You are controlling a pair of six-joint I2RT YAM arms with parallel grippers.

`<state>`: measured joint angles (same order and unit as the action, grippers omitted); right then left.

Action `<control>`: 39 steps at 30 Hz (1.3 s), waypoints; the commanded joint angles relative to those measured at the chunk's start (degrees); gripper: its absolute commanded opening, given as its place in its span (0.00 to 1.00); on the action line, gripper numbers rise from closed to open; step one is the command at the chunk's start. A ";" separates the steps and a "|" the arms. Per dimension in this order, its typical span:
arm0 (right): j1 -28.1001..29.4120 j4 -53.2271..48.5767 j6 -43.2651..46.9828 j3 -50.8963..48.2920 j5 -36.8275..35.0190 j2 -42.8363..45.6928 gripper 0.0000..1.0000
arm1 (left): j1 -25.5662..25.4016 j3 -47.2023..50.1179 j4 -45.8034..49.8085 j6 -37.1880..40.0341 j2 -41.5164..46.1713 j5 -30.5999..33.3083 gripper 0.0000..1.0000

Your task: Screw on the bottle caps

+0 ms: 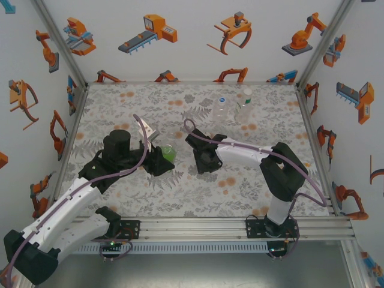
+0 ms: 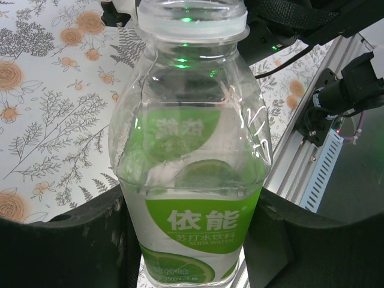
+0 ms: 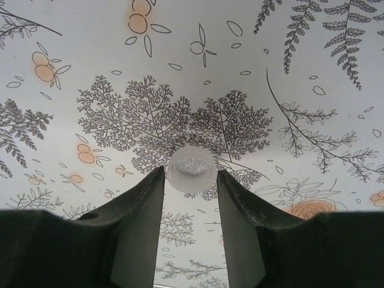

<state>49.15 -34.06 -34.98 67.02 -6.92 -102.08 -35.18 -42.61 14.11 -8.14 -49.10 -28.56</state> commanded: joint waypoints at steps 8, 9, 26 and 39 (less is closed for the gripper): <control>0.42 -0.13 -0.90 1.45 0.50 -0.73 0.41 | -0.04 -0.10 -1.63 -0.42 -0.21 -1.06 0.07; 0.42 -0.09 -0.92 1.45 0.57 -0.81 0.41 | -0.04 -0.13 -1.69 -0.49 -0.29 -1.06 0.07; 0.42 0.98 -1.57 0.47 1.64 -2.55 0.42 | -0.07 -0.40 -1.67 -0.56 -1.74 -1.24 0.06; 0.33 4.71 -3.09 -1.88 3.09 -2.78 0.25 | -0.06 -0.54 -1.05 -0.47 -1.63 -1.09 0.05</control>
<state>49.21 -30.33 -36.91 65.93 -4.27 -104.25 -35.18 -42.61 14.09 -8.27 -51.05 -28.56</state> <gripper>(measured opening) 0.259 0.538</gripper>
